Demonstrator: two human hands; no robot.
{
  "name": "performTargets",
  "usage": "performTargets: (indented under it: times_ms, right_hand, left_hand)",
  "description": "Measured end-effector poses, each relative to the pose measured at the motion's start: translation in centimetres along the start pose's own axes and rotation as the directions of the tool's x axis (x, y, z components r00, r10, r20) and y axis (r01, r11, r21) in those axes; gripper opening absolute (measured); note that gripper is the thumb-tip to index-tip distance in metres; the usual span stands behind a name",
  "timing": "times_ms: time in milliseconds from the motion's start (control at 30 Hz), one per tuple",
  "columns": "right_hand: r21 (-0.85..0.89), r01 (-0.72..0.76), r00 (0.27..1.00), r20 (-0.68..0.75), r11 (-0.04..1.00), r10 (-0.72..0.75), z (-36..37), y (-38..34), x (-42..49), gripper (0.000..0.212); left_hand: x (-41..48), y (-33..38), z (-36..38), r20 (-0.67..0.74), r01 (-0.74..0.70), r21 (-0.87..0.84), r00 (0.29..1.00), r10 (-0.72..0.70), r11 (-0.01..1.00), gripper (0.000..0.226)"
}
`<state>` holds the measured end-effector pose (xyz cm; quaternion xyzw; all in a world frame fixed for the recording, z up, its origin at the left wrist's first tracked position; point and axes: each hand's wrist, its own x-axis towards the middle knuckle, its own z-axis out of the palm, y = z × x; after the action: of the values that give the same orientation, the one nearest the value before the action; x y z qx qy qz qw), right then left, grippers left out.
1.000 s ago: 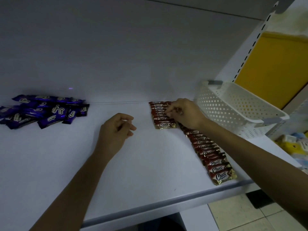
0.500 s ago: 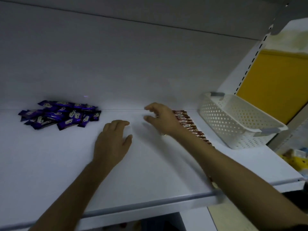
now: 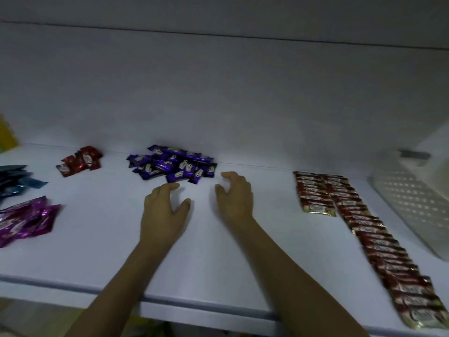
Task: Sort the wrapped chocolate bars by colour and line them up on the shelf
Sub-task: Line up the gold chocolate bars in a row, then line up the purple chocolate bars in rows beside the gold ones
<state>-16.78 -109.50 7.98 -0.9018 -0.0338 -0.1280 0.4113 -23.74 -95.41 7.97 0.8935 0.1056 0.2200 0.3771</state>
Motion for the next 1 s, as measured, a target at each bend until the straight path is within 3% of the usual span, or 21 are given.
performTargets:
  times_ms: [67, 200, 300, 400, 633, 900, 1000]
  right_hand:
    - [0.023, -0.01, 1.0, -0.003, 1.0, 0.01, 0.0, 0.1, 0.1, 0.033]
    - [0.066, 0.012, 1.0, 0.002, 0.998, -0.012, 0.0, 0.3, 0.0, 0.029]
    - [0.146, -0.001, 0.999, -0.037, 0.989, 0.007, 0.2, 0.7, 0.0, 0.023]
    - [0.305, -0.024, 0.996, -0.072, 0.952, 0.049, 0.3, 0.7, -0.3, 0.016]
    - [0.332, -0.022, 0.998, -0.049, 0.943, 0.041, -0.2, 0.4, -0.4, 0.01]
    - [0.167, -0.037, 0.999, -0.006, 0.985, 0.038, 0.8, 0.2, -0.1, 0.009]
    - [0.106, 0.006, 1.0, -0.005, 0.994, -0.005, 0.7, -0.1, 0.0, 0.012]
  left_hand:
    - [0.4, -0.2, 0.1, -0.008, -0.016, 0.005, 1.0, 0.016, 1.0, 0.048]
    - [2.9, -0.3, 0.9, 0.119, -0.186, 0.222, 0.979, 0.163, 0.957, 0.065]
    - [6.8, 0.5, 1.3, 0.26, -0.374, 0.376, 0.921, 0.291, 0.848, 0.082]
    - [10.0, 0.9, 2.1, 0.389, -0.486, 0.481, 0.864, 0.319, 0.73, 0.098]
    - [13.4, 0.9, 4.1, 0.494, -0.574, 0.592, 0.813, 0.309, 0.565, 0.086]
    - [13.8, 0.1, 5.4, 0.516, -0.545, 0.597, 0.823, 0.237, 0.59, 0.095]
    - [13.7, -0.2, 5.9, 0.501, -0.548, 0.557, 0.821, 0.274, 0.624, 0.096]
